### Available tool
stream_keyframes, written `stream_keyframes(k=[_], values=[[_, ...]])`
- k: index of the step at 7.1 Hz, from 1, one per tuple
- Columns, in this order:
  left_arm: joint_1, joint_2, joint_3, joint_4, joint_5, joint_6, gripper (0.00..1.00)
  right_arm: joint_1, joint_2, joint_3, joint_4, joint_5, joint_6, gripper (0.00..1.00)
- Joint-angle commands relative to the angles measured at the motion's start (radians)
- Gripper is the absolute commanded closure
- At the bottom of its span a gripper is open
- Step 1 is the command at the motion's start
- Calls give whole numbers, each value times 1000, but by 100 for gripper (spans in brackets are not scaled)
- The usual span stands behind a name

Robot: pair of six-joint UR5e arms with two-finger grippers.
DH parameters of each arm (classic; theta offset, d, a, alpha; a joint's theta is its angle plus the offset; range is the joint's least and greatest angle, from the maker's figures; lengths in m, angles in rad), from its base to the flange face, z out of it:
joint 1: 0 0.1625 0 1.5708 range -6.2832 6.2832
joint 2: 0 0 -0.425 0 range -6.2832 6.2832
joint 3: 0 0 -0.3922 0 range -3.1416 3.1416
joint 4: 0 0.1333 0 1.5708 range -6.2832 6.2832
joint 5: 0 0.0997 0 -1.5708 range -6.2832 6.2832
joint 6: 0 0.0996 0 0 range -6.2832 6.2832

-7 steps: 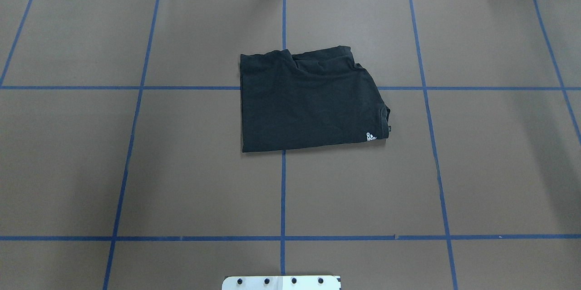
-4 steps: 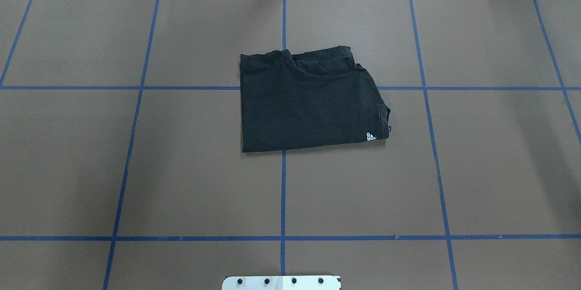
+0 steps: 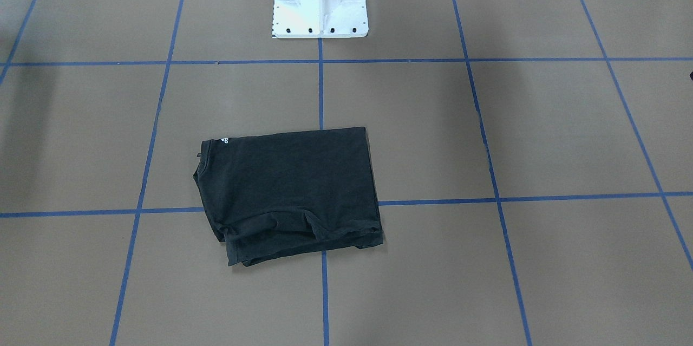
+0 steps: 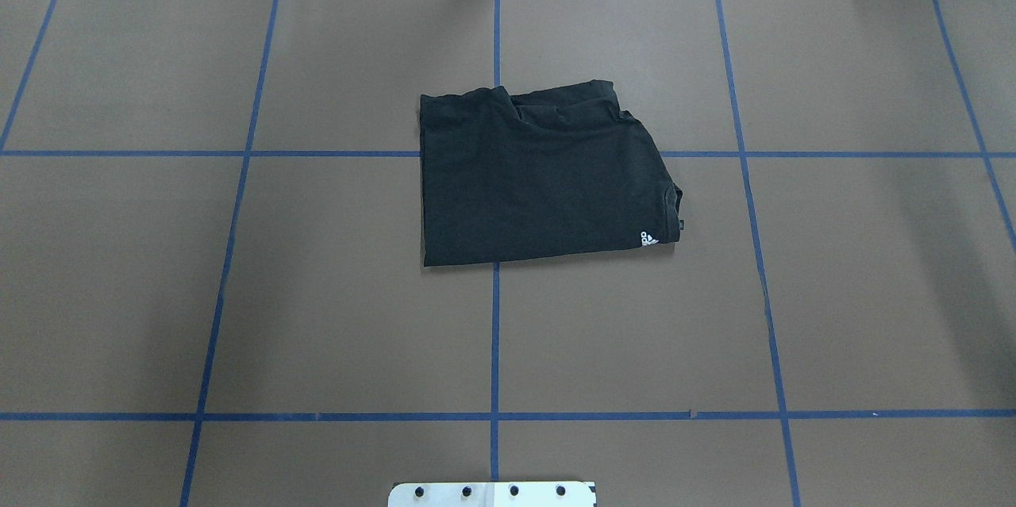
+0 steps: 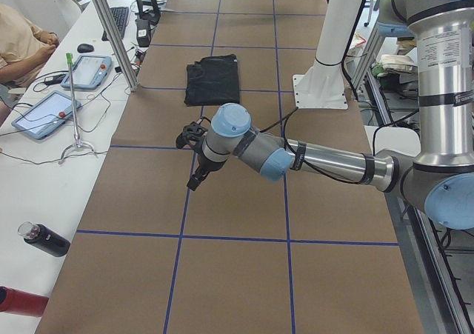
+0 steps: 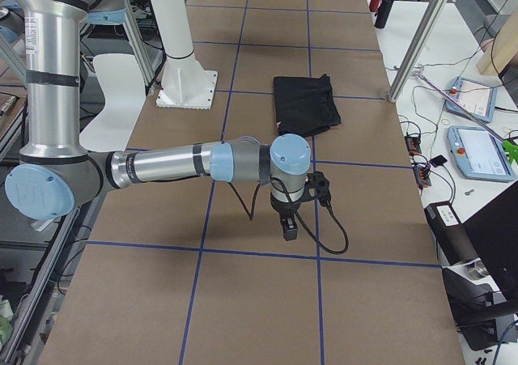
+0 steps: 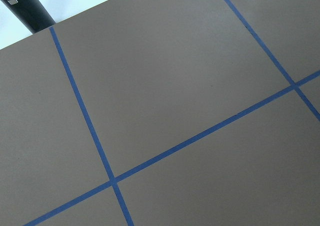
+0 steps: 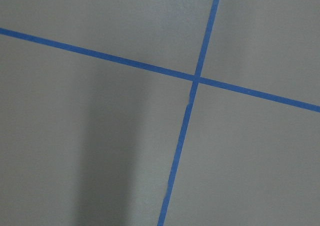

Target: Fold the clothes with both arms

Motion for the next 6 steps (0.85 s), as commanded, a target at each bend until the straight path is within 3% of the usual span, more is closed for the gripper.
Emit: stream_keyframes(k=[1,6], values=[[1,-8,-14,1,-20,-1,0,-2,-6,15,5,5,-1,0],[9,-52,1,-2,-19,-1,0,-2,12,23,6,6,-7,0]])
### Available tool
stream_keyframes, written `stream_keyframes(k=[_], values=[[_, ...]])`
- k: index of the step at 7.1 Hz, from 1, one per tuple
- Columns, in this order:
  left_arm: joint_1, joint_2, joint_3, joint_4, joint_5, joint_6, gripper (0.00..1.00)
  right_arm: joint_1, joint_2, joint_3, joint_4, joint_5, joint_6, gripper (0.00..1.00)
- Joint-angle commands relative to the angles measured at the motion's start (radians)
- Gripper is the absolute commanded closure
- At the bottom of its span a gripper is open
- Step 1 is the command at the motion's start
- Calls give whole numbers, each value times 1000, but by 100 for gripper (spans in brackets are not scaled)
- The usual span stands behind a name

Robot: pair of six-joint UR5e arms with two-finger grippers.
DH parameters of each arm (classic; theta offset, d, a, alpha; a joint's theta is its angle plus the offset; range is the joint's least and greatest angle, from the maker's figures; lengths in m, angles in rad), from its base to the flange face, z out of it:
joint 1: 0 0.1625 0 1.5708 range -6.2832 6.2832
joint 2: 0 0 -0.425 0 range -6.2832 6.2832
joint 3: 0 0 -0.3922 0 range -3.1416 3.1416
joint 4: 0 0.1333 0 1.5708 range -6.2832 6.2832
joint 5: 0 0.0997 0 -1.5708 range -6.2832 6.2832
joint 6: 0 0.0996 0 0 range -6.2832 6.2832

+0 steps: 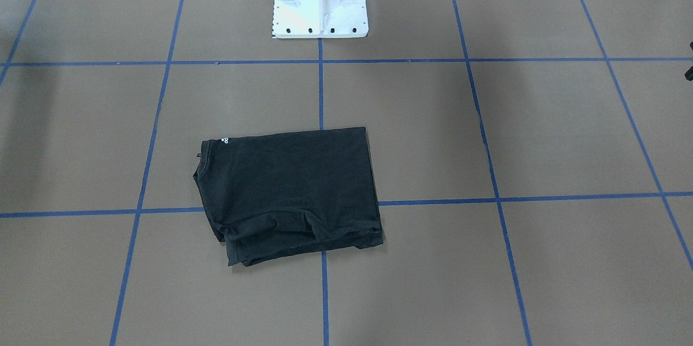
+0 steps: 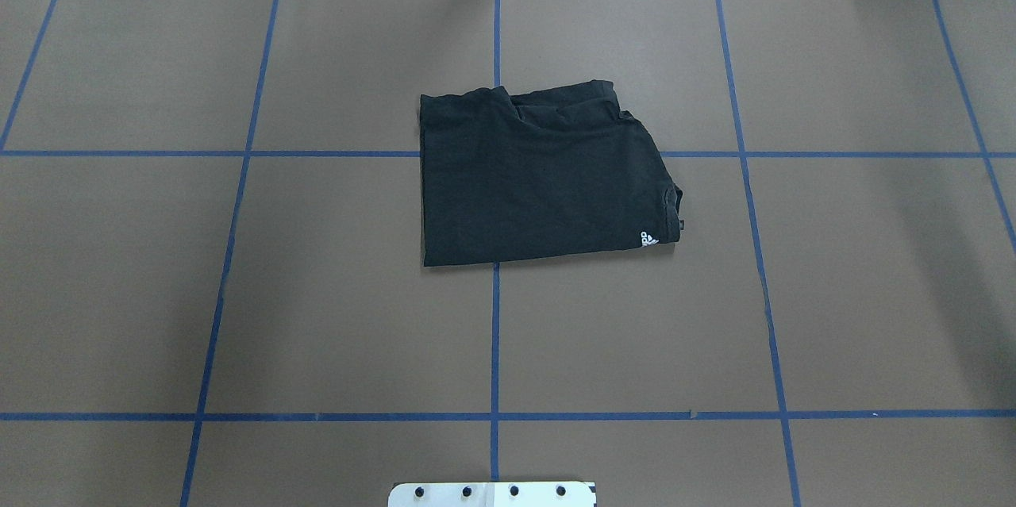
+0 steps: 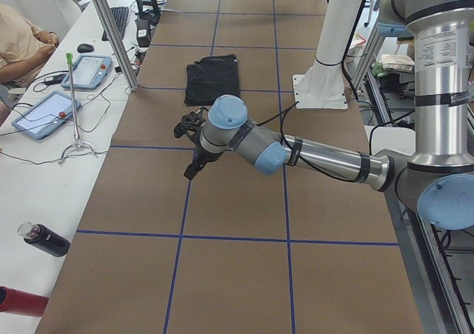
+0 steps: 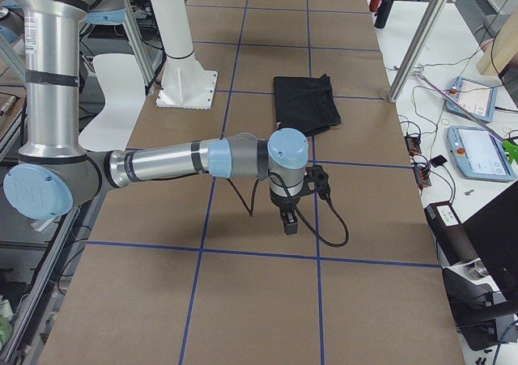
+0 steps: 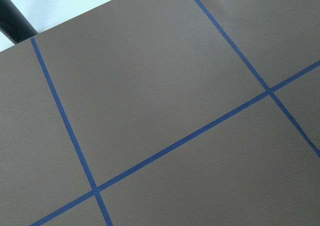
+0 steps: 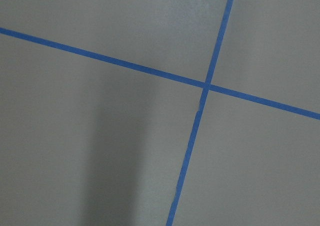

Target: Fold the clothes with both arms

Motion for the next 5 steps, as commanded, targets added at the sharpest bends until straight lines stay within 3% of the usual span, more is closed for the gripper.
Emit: stream_keyframes(k=[1,5], values=[[2,-21,3,0,0,0,0,0,14,2,-1,1,-1,0],[24,-38,3,1,1,-2,0,-45,34,-1,1,-8,6,0]])
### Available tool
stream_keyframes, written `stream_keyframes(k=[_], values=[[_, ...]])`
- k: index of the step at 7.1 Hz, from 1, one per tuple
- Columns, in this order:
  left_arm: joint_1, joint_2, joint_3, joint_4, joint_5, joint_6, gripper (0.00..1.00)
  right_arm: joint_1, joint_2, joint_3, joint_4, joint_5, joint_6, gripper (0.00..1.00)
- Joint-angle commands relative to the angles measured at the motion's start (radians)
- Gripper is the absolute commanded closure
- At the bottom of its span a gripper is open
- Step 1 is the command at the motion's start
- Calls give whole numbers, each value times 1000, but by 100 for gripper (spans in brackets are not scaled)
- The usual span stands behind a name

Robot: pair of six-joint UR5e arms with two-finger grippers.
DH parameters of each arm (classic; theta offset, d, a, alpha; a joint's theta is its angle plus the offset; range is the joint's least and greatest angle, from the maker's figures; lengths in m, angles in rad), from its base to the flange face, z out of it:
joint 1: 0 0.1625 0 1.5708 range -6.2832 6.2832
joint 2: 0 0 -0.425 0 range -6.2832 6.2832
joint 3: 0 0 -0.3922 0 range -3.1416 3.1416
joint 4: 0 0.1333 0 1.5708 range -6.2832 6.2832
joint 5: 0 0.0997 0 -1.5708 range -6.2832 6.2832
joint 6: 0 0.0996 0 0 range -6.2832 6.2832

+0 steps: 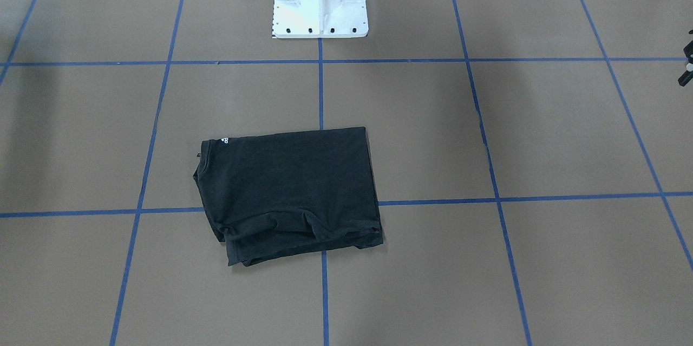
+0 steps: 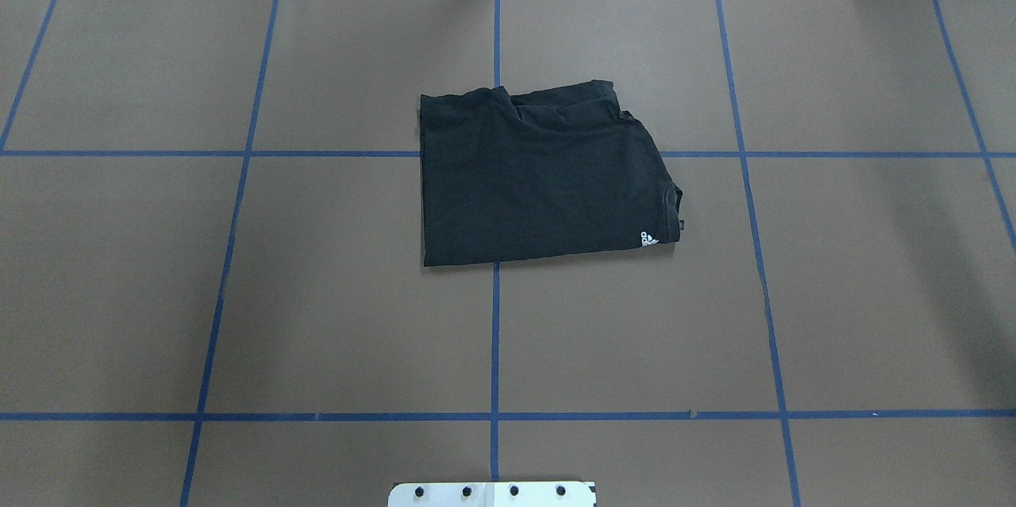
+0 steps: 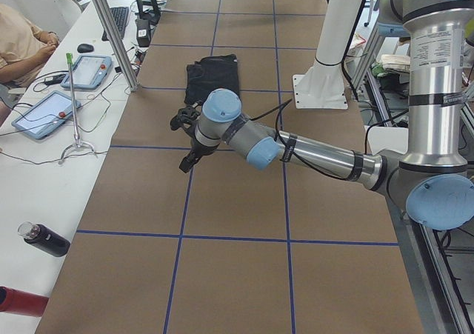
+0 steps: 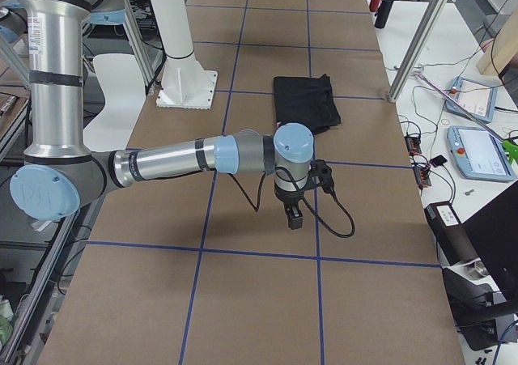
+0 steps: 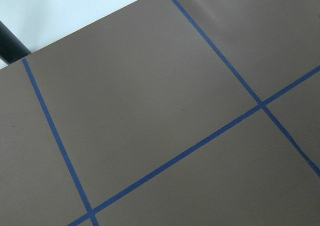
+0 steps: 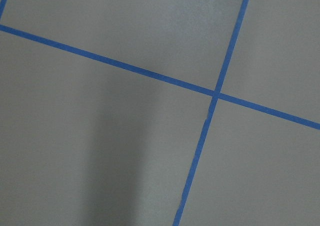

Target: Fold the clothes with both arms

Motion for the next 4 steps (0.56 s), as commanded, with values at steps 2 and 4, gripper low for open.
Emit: stream_keyframes(k=[2,4], values=[[1,-8,1,0,0,1,0,-12,13,-1,0,-2,8,0],[1,-11,1,0,0,1,0,-12,13,-1,0,-2,8,0]])
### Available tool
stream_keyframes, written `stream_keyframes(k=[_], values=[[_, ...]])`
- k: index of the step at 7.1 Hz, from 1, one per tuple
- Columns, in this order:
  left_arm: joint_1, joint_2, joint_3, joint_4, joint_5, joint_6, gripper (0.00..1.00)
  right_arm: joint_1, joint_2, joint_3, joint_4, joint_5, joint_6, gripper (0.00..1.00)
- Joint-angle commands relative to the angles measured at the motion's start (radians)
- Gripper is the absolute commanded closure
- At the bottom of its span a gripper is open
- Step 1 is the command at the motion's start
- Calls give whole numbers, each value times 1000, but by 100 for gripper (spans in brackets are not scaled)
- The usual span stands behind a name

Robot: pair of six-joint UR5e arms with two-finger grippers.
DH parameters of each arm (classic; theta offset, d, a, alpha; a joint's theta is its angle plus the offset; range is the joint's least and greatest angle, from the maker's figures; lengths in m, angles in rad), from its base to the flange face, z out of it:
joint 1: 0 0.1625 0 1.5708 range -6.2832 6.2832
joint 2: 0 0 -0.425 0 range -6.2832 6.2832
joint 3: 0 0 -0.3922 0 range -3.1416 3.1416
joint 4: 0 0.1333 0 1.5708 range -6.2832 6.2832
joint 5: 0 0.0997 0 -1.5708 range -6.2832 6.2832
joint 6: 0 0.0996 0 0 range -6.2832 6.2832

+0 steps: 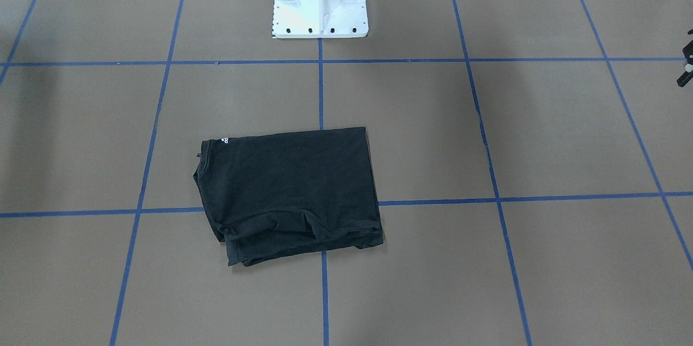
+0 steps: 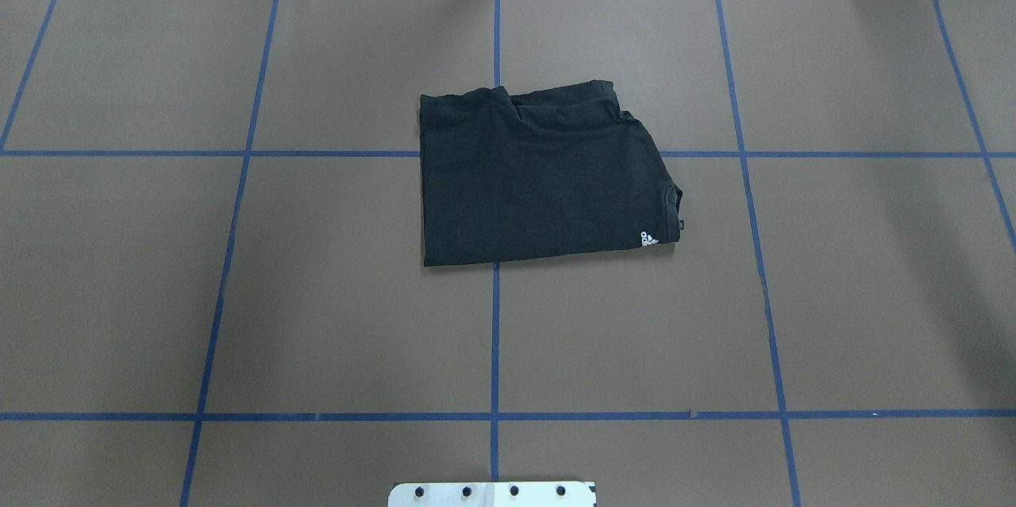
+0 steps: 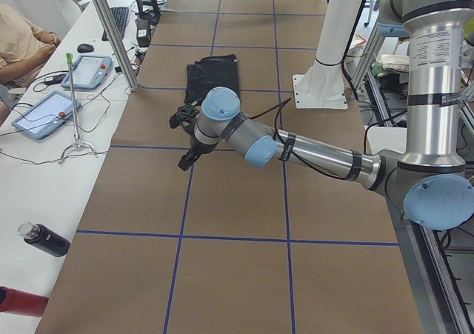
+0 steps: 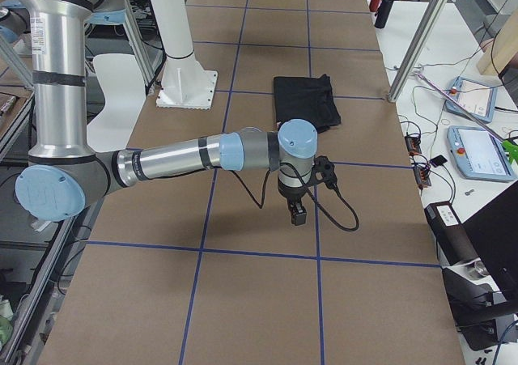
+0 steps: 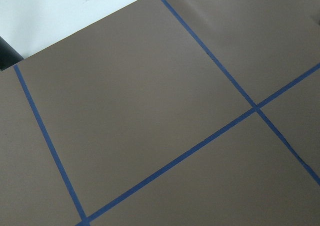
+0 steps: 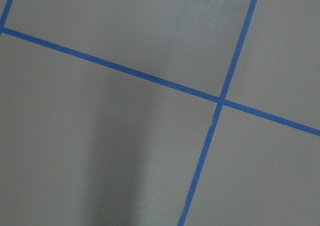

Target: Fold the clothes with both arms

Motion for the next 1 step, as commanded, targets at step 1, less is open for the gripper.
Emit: stream_keyframes(k=[1], values=[[0,-14,0,1,-2,0,0,0,0,0,0,0,-1,0]])
